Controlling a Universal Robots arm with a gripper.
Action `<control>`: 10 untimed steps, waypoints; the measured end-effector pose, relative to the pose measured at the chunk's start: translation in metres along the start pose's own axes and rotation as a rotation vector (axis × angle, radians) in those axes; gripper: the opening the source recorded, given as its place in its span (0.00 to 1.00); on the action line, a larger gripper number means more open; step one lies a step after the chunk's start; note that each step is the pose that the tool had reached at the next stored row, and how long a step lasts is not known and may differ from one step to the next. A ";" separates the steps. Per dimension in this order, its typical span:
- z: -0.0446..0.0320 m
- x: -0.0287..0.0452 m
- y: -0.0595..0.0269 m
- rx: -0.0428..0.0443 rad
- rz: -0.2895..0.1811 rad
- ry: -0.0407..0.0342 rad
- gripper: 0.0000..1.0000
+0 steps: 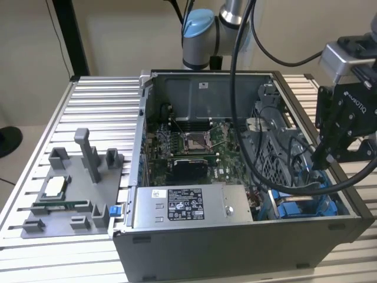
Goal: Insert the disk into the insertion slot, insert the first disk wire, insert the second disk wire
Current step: 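Insert the first disk wire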
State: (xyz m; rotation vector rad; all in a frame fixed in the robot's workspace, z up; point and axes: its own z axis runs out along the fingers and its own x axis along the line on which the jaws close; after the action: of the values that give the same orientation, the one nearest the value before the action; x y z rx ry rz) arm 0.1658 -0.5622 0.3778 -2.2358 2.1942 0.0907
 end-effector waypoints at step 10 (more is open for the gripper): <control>0.0041 0.0002 0.0002 0.0010 0.021 -0.0007 0.00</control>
State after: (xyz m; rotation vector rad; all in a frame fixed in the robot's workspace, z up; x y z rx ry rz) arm 0.1654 -0.5622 0.3737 -2.2123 2.2171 0.0905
